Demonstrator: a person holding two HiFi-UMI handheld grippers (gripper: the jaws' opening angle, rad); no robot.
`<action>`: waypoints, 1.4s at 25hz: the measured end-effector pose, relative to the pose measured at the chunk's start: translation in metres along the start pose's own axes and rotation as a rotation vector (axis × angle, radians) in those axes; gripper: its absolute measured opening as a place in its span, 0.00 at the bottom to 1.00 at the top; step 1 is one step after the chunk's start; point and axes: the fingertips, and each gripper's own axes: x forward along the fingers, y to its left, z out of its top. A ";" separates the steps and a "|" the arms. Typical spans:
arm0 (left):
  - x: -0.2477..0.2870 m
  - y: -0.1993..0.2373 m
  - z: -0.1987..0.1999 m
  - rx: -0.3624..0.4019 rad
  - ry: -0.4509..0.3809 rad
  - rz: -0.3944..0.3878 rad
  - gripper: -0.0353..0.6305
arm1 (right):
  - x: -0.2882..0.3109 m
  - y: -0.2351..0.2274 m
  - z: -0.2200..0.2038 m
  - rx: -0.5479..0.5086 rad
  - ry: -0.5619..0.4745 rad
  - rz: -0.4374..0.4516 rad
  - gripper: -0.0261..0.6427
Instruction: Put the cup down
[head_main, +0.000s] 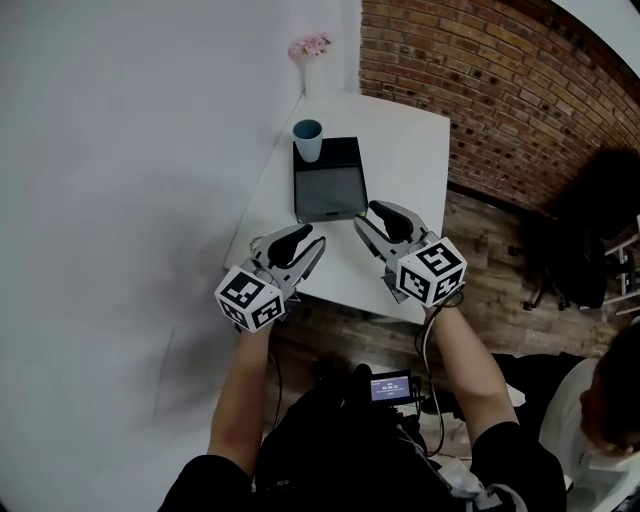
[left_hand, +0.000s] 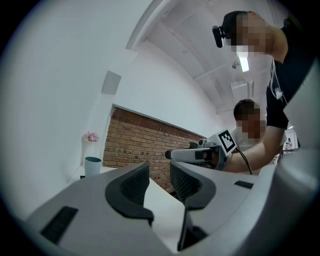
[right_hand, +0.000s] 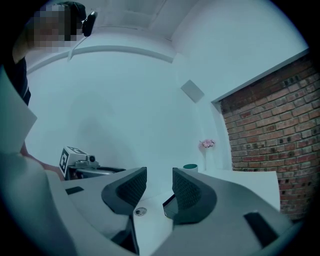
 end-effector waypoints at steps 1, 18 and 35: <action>0.000 -0.002 0.002 0.002 0.000 -0.002 0.26 | -0.004 0.001 0.002 0.004 -0.005 -0.006 0.29; 0.000 -0.047 -0.004 0.008 0.006 -0.061 0.23 | -0.060 0.017 0.001 0.025 -0.018 -0.062 0.14; -0.007 -0.070 -0.008 -0.001 0.007 -0.067 0.21 | -0.076 0.035 -0.005 0.027 -0.022 -0.054 0.06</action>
